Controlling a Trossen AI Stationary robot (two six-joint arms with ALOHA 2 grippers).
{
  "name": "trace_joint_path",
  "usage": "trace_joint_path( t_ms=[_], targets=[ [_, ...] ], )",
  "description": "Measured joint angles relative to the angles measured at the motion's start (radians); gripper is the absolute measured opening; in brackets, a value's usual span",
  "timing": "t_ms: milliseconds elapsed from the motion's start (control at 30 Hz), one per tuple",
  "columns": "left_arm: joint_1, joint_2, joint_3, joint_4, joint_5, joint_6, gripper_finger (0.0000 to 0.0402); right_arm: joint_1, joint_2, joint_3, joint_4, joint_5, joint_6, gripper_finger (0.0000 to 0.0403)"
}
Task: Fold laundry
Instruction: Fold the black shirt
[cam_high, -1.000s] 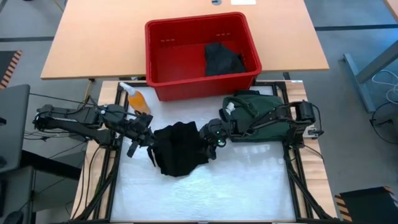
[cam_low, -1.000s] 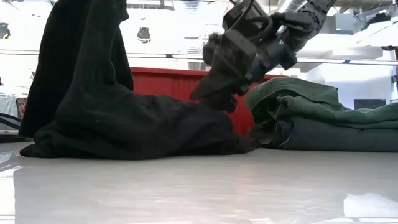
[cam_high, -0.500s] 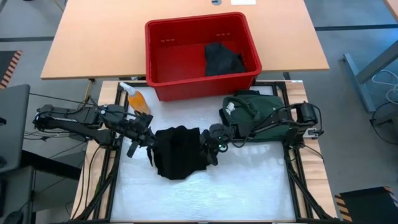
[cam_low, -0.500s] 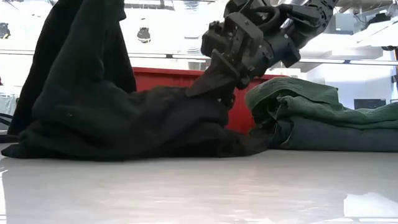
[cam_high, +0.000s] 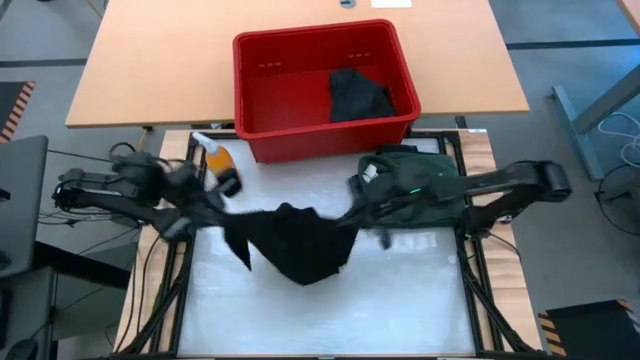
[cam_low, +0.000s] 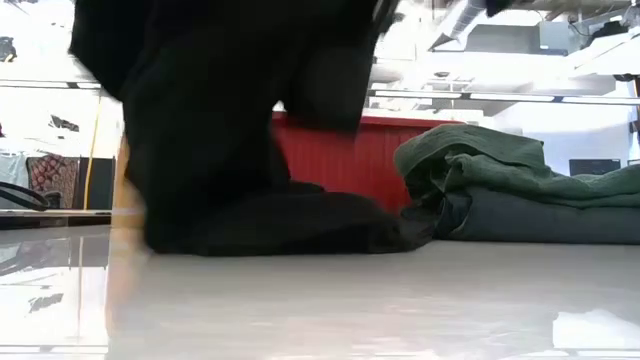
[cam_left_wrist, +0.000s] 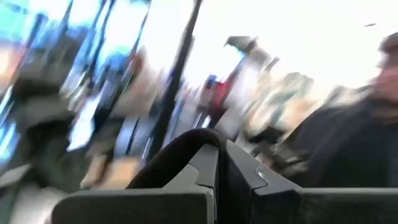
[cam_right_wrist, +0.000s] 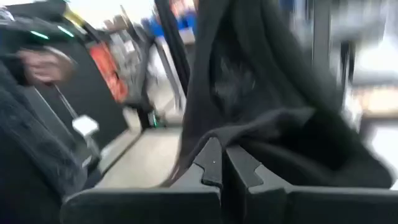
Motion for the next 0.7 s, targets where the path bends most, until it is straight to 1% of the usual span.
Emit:
trace_joint_path(
  t_ms=[100, 167, 233, 333, 433, 533, 633, 700],
  targets=[
    [0.0, -0.014, 0.0, 0.271, 0.063, 0.026, 0.0, 0.001, -0.17, 0.015, 0.001, 0.001, -0.08, 0.0018],
    [0.0, -0.03, 0.0, 0.374, 0.066, 0.046, 0.0, 0.011, -0.271, 0.041, 0.008, 0.001, -0.131, 0.0018],
    [0.0, -0.045, 0.0, 0.409, 0.058, 0.068, 0.0, 0.037, -0.352, 0.073, 0.028, 0.001, -0.188, 0.0018],
    [0.0, -0.05, 0.0, 0.406, 0.032, 0.075, 0.0, 0.113, -0.415, 0.117, 0.046, 0.005, -0.278, 0.0018],
    [-0.005, -0.017, 0.0, 0.403, 0.03, 0.033, 0.0, 0.221, -0.413, 0.172, 0.043, 0.004, -0.345, 0.0018],
    [-0.048, 0.047, 0.017, 0.467, 0.04, 0.006, 0.0, 0.338, -0.356, 0.243, 0.039, 0.004, -0.431, 0.0018],
    [-0.112, 0.153, 0.128, 0.532, 0.093, 0.049, 0.0, 0.423, -0.263, 0.339, 0.0, 0.006, -0.556, 0.0018],
    [-0.146, 0.228, 0.244, 0.496, 0.168, 0.11, 0.0, 0.435, -0.209, 0.434, -0.087, 0.025, -0.623, 0.0018]
  ],
)
